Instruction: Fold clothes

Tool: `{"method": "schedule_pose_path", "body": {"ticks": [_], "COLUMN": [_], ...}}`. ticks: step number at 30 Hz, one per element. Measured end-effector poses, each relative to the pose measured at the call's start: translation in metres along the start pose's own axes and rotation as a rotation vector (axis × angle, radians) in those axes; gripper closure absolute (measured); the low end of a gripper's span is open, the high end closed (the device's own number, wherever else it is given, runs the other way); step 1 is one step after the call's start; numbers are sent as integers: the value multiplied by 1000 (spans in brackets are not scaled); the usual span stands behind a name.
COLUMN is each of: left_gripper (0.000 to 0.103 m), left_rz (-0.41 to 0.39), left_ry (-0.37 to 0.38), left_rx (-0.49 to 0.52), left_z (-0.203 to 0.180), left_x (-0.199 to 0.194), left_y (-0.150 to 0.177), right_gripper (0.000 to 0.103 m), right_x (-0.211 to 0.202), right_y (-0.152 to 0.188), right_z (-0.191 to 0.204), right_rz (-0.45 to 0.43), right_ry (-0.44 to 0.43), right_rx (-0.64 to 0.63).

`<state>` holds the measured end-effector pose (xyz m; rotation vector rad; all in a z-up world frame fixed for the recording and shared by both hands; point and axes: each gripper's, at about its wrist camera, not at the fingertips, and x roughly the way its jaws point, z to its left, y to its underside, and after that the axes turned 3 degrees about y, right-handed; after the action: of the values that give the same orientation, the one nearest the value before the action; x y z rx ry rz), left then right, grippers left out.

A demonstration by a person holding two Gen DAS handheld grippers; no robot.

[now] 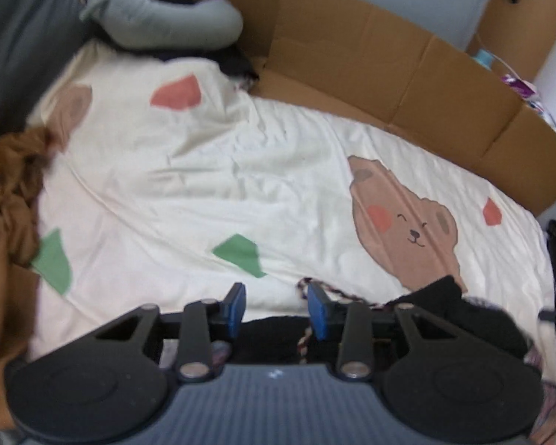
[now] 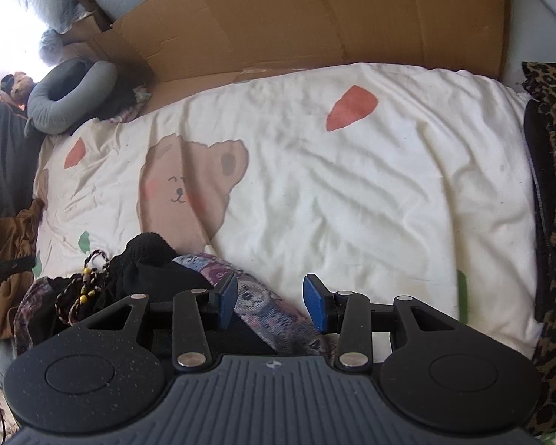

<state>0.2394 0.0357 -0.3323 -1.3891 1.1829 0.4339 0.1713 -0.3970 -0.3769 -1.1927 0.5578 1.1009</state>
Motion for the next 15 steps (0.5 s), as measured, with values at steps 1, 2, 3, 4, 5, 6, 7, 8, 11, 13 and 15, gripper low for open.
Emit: {"method": "schedule_pose_path", "body": {"ticks": [1,2,3,4,5,6,7,8,11,13,15], "left_gripper": [64,64,64,64,64,64,64,64,64,63,63], "left_rz": [5,11,18,25,34,43,52,64,106,147,175], "left_ry": [6,10,5,0,-7,-7,-8,-11,-10,-4,5], "left_rx": [-20,-35,-40,-43,-42,-39,-35,-31,-22,-32,-44], "left_z": [-2,-4,-6,-8,-9,-11,-12,-14,-18,-19,-20], "left_x": [5,10,16,21,27,32,37,42,58,70,78], "left_y": [-2,-4,-5,-6,-7,-8,-9,-10,-12,-11,-9], "right_gripper": [57,57,57,57,57,57,57,57,57,57,56], "right_x": [1,3,5,6,7,8,9,9,12,13,16], "right_y": [2,5,7,9,10,11,12,13,12,12,9], "right_z": [1,3,5,8,10,12,14,15,19,23,24], "right_rz": [-2,-6,-6,-5,-5,-6,-7,-3,1,-1,-3], "right_ry": [3,6,15,24,26,24,23,12,8,18,25], "right_rx": [1,3,-2,-10,-15,-18,-22,-19,-32,-49,-56]}}
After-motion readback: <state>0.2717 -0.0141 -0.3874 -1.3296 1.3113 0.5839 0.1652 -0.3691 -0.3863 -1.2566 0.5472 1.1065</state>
